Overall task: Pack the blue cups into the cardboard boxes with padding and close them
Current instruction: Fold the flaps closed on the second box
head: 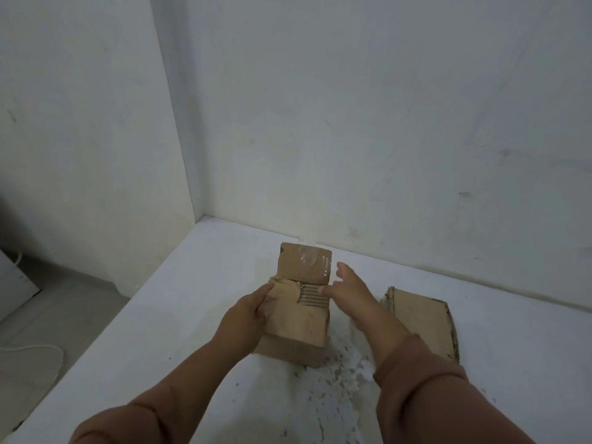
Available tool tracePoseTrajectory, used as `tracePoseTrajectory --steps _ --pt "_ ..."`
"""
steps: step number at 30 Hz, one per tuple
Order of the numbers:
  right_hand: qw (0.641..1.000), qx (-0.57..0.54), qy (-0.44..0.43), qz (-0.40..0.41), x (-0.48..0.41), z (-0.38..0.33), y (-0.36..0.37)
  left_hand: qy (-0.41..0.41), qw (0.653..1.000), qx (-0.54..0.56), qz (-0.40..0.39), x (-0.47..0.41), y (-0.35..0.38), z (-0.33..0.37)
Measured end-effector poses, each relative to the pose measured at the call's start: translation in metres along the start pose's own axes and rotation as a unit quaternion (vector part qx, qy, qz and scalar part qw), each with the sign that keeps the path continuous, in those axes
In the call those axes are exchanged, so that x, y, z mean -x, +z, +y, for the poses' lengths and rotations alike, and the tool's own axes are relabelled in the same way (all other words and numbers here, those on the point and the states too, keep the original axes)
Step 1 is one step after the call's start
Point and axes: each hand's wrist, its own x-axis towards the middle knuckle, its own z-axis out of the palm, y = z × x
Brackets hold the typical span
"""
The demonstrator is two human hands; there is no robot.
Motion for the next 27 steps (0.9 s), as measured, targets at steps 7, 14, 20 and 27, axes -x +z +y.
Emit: tracePoseTrajectory --steps 7,14,20,27 --pt "0.988 0.067 -0.132 0.039 -0.004 -0.006 0.001 0.009 1.0 -0.006 -0.012 -0.003 -0.002 -0.004" --pt "0.906 0.332 -0.263 0.021 0.011 0.028 0.012 -0.027 0.993 0.115 -0.002 -0.001 -0.001 -0.006" --pt "0.927 0.3 -0.224 0.015 0.019 0.033 0.024 -0.075 0.973 0.218 -0.033 -0.005 0.0 0.007" --pt "0.952 0.242 -0.14 0.121 0.023 0.028 0.051 -0.143 0.964 0.223 -0.01 -0.013 0.012 0.023"
